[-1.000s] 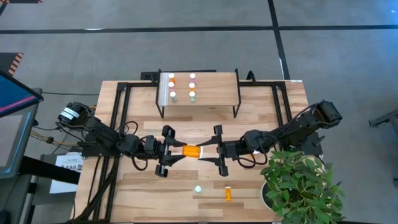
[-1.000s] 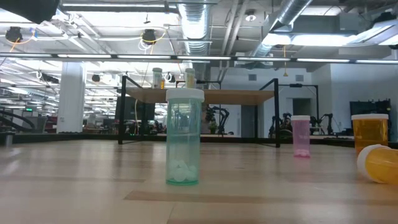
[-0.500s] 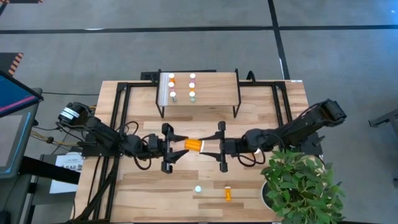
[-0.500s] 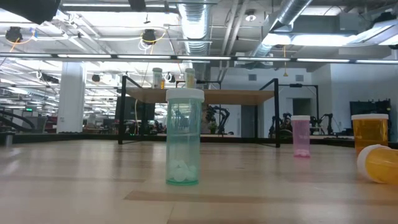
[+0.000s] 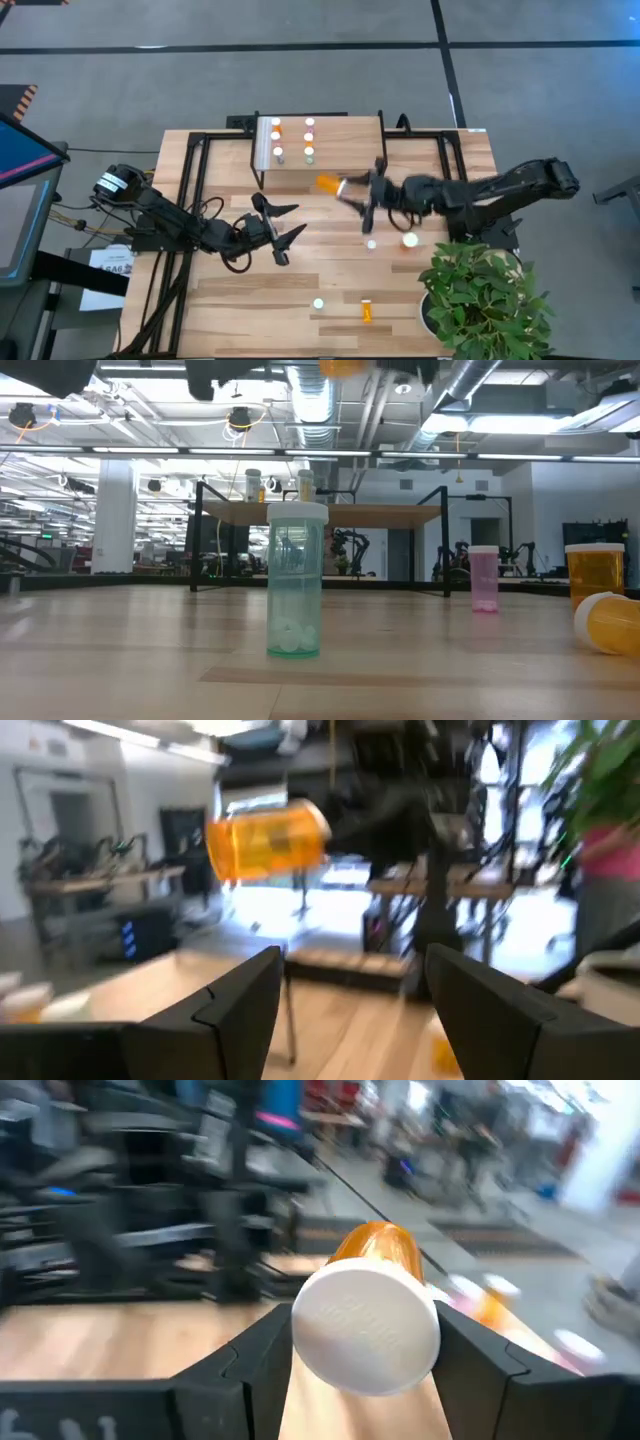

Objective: Pick and place medicine bottles onto shelf by color
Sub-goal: Put the bottom large orange pill bottle on the shelf, then put the blue pill bottle on the shelf

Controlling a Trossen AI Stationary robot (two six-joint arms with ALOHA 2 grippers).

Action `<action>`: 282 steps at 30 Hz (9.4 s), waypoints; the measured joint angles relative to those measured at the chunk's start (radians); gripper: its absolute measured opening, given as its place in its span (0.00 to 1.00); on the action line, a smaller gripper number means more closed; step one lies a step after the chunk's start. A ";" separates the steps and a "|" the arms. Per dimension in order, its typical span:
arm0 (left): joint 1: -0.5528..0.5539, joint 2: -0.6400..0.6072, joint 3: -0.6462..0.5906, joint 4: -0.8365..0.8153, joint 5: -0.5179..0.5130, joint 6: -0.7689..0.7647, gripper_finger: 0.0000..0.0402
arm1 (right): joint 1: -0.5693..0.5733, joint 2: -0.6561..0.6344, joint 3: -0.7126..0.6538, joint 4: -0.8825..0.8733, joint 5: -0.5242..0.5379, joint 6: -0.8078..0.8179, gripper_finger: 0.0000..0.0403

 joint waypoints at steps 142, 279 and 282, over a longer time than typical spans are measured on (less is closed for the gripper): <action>0.156 -0.001 0.000 -0.600 0.280 -0.472 0.59 | -0.708 0.903 1.368 -1.523 -0.549 -0.021 0.64; 0.081 -0.001 0.001 -0.471 0.273 -0.485 0.59 | -0.082 -0.397 -0.341 0.159 -0.545 0.095 0.92; 0.081 -0.001 0.001 -0.453 0.287 -0.494 0.59 | -0.071 -0.393 -0.341 0.133 -0.546 0.095 0.92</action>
